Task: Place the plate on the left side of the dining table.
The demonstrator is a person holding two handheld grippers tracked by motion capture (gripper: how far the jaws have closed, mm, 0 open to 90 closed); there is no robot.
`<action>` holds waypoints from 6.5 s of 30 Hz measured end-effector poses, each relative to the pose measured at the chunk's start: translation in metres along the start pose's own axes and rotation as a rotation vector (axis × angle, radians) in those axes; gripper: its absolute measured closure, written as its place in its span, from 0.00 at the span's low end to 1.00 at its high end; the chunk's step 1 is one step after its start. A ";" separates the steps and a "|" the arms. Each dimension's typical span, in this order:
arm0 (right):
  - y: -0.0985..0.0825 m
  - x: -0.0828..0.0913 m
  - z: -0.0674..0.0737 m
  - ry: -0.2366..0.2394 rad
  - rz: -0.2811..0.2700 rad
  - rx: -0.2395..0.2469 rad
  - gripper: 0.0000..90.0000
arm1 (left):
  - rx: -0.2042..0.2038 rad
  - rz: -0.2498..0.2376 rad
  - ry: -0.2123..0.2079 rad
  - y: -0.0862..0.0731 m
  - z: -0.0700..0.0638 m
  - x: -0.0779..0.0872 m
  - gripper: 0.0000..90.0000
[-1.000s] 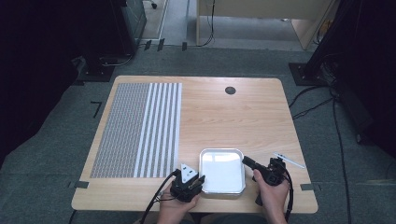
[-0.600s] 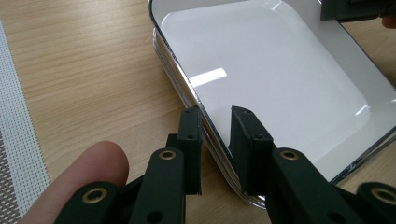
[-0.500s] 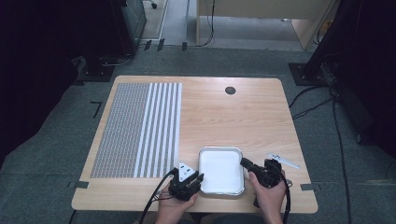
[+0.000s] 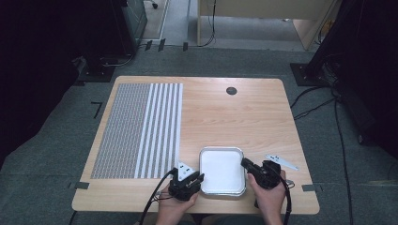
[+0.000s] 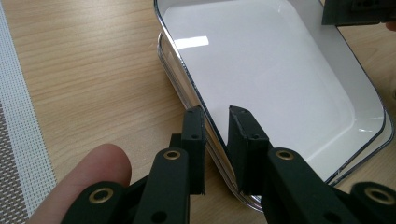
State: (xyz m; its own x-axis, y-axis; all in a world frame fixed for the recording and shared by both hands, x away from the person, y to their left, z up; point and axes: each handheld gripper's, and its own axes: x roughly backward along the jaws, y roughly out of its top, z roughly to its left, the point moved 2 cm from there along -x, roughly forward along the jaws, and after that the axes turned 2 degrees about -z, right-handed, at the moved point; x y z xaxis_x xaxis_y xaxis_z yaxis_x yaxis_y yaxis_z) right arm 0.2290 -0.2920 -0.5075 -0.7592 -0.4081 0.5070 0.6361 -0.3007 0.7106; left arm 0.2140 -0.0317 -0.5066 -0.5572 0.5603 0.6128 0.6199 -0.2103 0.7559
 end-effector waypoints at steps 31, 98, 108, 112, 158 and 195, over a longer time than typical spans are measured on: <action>-0.001 -0.015 -0.012 0.035 -0.018 -0.057 0.91 | 0.064 -0.018 -0.024 0.001 0.005 0.002 0.90; 0.040 -0.041 0.069 -0.084 0.003 0.152 0.98 | 0.204 -0.064 -0.082 0.044 0.063 0.051 0.95; 0.055 -0.062 0.099 -0.076 0.017 0.186 0.98 | 0.233 -0.074 -0.066 0.052 0.094 0.064 0.95; 0.061 -0.072 0.114 -0.065 0.021 0.186 0.98 | 0.227 -0.079 -0.046 0.058 0.106 0.071 0.95; 0.083 -0.180 0.231 0.041 0.094 0.184 0.98 | 0.307 -0.077 0.109 0.077 0.239 0.123 0.98; 0.079 -0.305 0.225 -0.069 0.161 0.043 0.98 | 0.427 0.041 0.236 0.089 0.327 0.043 1.00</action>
State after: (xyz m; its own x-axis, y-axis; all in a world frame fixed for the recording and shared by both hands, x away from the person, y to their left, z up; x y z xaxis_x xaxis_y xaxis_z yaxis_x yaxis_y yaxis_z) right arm 0.4799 0.0026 -0.4966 -0.6565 -0.3871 0.6474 0.7450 -0.1982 0.6370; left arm 0.4259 0.2356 -0.4877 -0.6068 0.3514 0.7129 0.7878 0.1470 0.5981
